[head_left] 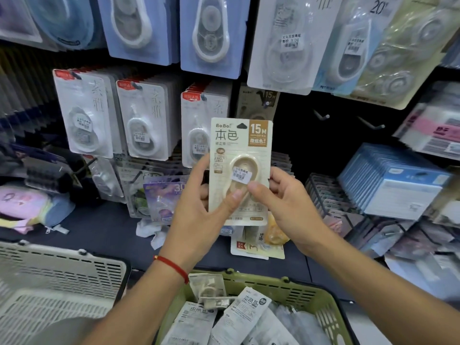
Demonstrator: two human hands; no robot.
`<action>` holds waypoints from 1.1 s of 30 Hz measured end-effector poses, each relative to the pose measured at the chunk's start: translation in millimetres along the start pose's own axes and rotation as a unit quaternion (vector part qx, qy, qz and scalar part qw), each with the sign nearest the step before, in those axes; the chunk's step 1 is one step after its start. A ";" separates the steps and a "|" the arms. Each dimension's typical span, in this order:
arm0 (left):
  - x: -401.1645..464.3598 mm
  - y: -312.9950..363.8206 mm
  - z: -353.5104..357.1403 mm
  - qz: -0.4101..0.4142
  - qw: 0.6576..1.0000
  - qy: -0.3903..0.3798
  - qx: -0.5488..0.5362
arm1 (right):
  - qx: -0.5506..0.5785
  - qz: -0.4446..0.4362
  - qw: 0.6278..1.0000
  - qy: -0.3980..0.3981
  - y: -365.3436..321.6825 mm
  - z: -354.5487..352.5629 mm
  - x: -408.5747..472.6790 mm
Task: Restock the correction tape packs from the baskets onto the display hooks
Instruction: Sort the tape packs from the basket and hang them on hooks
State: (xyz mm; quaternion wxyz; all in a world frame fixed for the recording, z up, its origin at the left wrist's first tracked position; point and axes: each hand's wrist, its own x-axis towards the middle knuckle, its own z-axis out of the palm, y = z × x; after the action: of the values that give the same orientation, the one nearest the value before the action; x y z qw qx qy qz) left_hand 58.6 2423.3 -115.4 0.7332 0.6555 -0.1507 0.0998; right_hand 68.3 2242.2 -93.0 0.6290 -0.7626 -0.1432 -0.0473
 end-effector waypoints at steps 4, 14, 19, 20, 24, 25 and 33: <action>-0.5 -9.7 3.5 -0.060 0.998 -0.017 -0.001 | 0.017 0.009 0.997 0.069 0.9 1.0 1.3; 13.0 -8.6 5.7 -0.055 0.997 0.019 -0.055 | 0.031 0.014 0.991 0.130 -11.6 -7.8 21.0; 20.7 -9.1 6.0 -0.060 0.998 0.020 -0.030 | 0.002 -0.002 0.990 0.140 -7.2 -9.6 28.2; 23.0 -10.2 4.6 -0.050 0.998 0.019 0.023 | -0.013 -0.009 0.989 0.145 -4.5 -10.0 31.1; 25.8 -14.0 -5.6 0.103 0.936 0.072 0.328 | -0.054 -0.009 0.984 0.171 14.1 -14.4 60.2; 26.8 -15.5 -8.1 0.124 0.917 0.080 0.370 | -0.067 -0.004 0.982 0.175 21.2 -15.8 72.0; 38.9 -23.5 -19.3 0.109 0.856 -0.003 0.505 | -0.164 0.073 0.957 0.227 51.1 -23.6 163.6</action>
State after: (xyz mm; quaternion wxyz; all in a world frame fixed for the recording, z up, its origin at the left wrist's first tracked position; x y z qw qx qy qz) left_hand 104.8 2437.6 -125.4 0.2856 0.9154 -0.1525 0.2393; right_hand 241.2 2236.8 -95.2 0.5131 -0.8329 0.0691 -0.1957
